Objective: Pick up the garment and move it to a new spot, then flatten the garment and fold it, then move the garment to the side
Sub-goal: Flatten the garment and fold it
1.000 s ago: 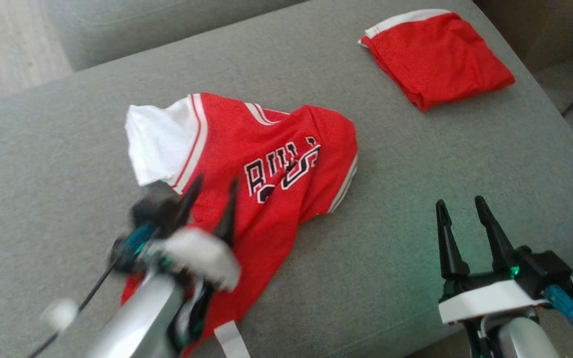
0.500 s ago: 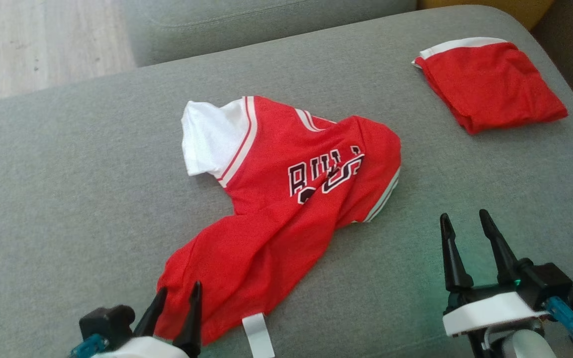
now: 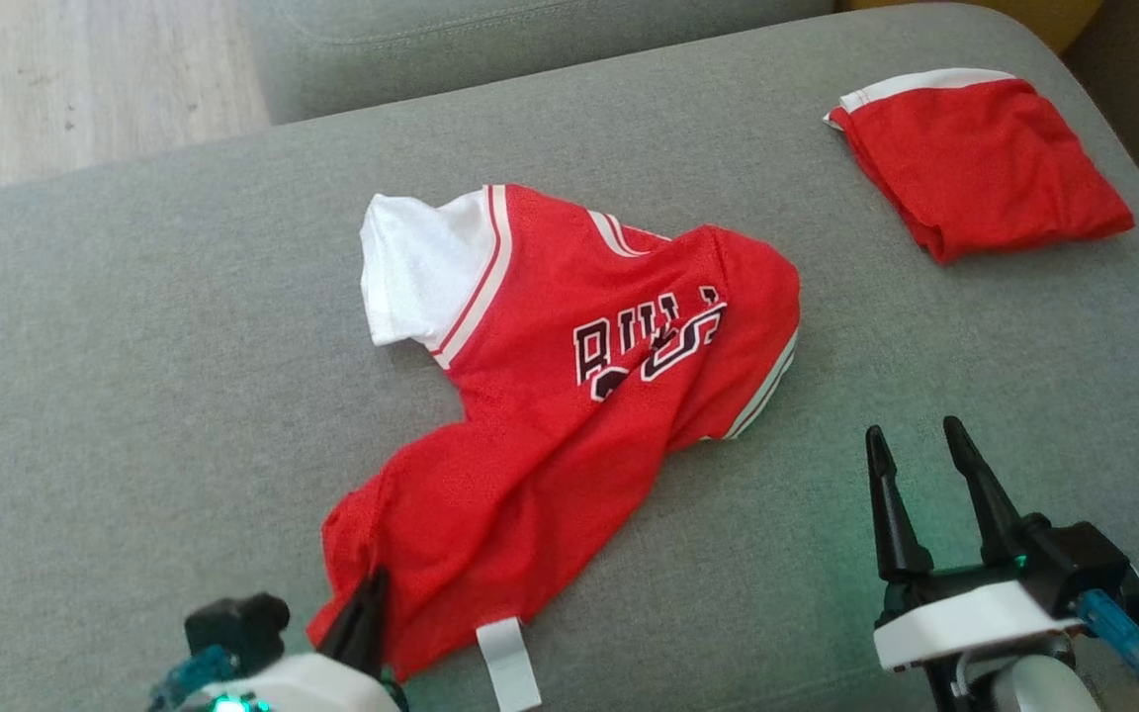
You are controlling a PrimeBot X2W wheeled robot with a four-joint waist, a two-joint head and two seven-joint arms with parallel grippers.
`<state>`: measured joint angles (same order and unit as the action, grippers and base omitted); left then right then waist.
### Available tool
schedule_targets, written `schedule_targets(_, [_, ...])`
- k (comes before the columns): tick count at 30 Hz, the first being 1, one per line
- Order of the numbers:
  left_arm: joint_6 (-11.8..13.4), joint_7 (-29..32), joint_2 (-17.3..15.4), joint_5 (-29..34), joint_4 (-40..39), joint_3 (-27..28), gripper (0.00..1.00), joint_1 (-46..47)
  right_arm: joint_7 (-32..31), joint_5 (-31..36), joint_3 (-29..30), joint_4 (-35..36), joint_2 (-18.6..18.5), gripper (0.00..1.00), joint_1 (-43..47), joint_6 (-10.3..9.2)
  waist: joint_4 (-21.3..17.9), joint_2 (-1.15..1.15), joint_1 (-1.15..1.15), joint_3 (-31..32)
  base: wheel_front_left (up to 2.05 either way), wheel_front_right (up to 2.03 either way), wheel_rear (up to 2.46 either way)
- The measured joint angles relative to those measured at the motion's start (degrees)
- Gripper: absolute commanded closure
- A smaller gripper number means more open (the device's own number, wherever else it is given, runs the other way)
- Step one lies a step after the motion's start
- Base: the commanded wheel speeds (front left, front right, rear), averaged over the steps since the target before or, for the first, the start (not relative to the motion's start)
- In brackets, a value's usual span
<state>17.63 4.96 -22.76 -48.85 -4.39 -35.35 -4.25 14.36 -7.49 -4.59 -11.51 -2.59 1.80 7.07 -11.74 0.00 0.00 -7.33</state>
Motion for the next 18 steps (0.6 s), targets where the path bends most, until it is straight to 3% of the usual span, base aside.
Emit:
schedule_targets(7, [0.1,-2.0,-0.4,0.9,0.6,2.2,1.0,3.2,0.0,0.0,0.2,0.0,0.0,0.0,0.0,0.0,-0.4,0.0,0.01,-0.9,0.0,0.0,0.0])
schedule_targets(13, [2.1,0.7,-5.2,2.1,-0.7,7.1,1.0,11.2,0.0,0.0,0.3,0.2,0.0,0.0,-0.3,-0.01,0.2,0.0,0.01,-2.1,0.0,0.0,0.0])
schedule_targets(18, [0.7,4.9,-7.3,3.6,8.7,8.4,1.0,23.6,0.0,0.0,-1.1,0.2,0.0,0.0,-2.2,-0.01,-0.2,0.0,0.01,-3.4,0.0,0.0,0.0])
